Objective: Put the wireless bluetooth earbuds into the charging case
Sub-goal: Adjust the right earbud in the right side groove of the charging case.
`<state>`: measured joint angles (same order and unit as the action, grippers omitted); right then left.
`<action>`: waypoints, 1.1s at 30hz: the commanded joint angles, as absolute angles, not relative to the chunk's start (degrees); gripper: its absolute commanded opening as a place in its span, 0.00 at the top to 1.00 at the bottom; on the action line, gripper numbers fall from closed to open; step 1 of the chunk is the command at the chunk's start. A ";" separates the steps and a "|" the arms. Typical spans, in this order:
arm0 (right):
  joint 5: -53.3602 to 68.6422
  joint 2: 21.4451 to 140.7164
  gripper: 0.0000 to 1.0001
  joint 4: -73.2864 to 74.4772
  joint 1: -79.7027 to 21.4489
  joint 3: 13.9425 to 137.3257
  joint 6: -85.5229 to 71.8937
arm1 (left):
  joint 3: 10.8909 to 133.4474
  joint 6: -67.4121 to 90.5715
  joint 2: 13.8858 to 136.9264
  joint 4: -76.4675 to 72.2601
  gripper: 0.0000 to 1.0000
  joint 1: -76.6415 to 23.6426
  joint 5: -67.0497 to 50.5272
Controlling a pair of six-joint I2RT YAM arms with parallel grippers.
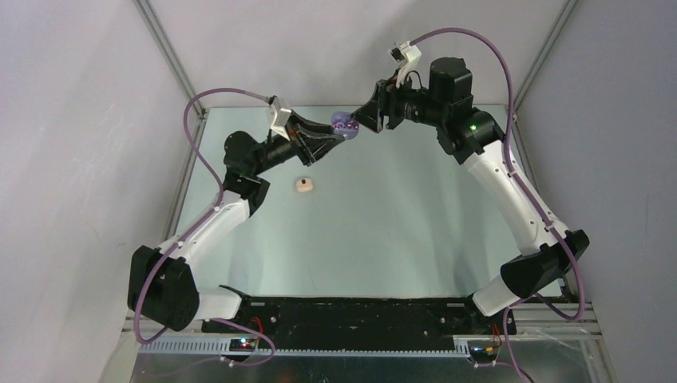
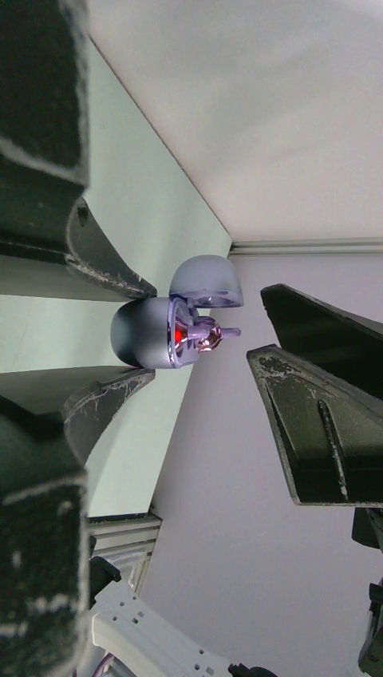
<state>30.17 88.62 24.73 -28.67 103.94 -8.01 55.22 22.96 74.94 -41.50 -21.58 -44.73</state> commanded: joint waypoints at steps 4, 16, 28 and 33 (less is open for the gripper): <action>29.14 89.49 0.42 25.09 -29.11 103.68 -8.10 | 56.00 23.04 72.90 -44.17 1.00 -21.27 -43.97; 26.70 90.26 0.42 26.21 -30.19 103.70 -7.17 | 55.66 22.81 72.48 -44.20 1.00 -21.29 -44.00; 45.93 88.21 0.33 19.59 -26.20 105.21 -11.64 | 55.59 22.58 73.07 -43.67 1.00 -21.08 -44.21; 50.70 87.66 0.27 20.59 -23.93 103.82 -7.46 | 55.92 22.46 73.46 -43.51 1.00 -20.84 -45.02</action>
<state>43.88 90.11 22.59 -25.10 103.31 -9.72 55.22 23.00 74.91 -41.47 -21.30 -44.64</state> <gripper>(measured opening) 0.720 0.338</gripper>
